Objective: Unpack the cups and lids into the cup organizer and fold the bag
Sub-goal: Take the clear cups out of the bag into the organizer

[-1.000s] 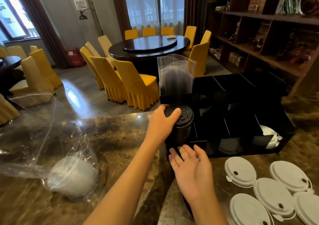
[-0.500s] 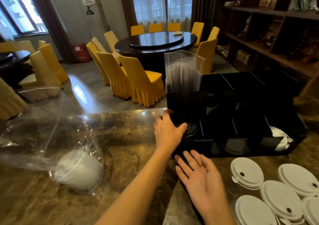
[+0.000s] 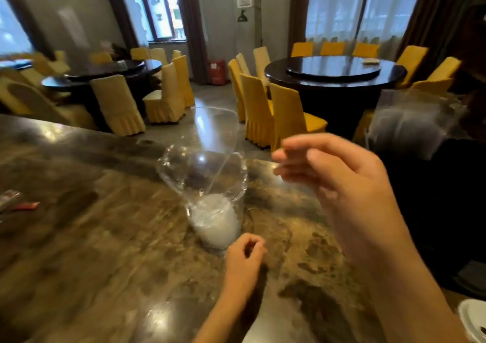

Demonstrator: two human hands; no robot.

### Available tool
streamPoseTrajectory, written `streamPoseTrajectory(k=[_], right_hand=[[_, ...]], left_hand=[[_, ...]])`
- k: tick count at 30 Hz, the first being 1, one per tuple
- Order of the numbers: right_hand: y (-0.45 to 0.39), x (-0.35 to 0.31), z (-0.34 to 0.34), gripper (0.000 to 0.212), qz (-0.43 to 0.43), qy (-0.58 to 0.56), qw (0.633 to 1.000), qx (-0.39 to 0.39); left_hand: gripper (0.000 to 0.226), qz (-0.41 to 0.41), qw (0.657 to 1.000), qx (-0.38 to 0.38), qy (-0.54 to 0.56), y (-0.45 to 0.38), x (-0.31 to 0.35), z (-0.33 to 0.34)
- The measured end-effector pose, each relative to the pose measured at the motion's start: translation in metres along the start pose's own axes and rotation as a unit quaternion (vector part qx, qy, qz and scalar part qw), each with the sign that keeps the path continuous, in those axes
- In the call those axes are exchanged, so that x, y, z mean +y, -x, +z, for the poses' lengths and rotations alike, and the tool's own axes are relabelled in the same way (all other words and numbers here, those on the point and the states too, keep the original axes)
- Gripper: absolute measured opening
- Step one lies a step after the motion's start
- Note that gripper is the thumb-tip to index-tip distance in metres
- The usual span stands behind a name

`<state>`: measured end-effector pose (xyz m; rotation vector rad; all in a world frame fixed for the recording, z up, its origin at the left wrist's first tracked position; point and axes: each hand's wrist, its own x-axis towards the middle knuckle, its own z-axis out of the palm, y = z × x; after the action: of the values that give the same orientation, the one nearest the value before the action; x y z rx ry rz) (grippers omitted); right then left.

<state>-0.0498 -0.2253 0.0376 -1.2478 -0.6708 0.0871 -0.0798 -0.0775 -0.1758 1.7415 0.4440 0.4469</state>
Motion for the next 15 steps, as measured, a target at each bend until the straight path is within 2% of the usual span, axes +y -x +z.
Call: streamPoseTrajectory(k=[2,4,5,8,10,11,13,14,15], right_hand=[[-0.029,-0.002,0.033,0.029,-0.045,0.08,0.994,-0.062],[-0.063,0.006,0.068,0.033,-0.079,0.216,0.963,-0.14],[-0.08,0.015,0.085,0.033,-0.079,0.305,0.931,-0.185],[-0.12,0.05,0.121,0.019,-0.015,0.518,0.798,-0.308],[-0.133,0.079,0.127,0.015,0.048,0.595,0.709,-0.376],[-0.137,0.096,0.125,0.021,0.088,0.615,0.677,-0.396],[-0.141,0.122,0.115,0.02,0.168,0.619,0.651,-0.406],[-0.142,0.135,0.11,0.014,0.189,0.62,0.64,-0.411],[-0.141,0.149,0.104,0.017,0.192,0.625,0.628,-0.422]], left_hand=[[0.037,-0.071,0.995,0.063,0.032,0.01,-0.027,-0.025],[0.037,-0.116,0.984,0.126,0.045,0.011,-0.043,-0.047],[0.038,-0.131,0.978,0.156,0.046,0.008,-0.046,-0.056],[0.029,-0.158,0.962,0.222,0.017,-0.006,-0.044,-0.075],[0.024,-0.177,0.956,0.232,0.02,-0.017,-0.037,-0.081],[0.024,-0.19,0.955,0.225,0.028,-0.021,-0.033,-0.082],[0.026,-0.206,0.957,0.205,0.002,-0.028,-0.026,-0.085],[0.026,-0.211,0.958,0.193,-0.011,-0.032,-0.023,-0.085],[0.025,-0.214,0.958,0.188,-0.01,-0.035,-0.02,-0.085]])
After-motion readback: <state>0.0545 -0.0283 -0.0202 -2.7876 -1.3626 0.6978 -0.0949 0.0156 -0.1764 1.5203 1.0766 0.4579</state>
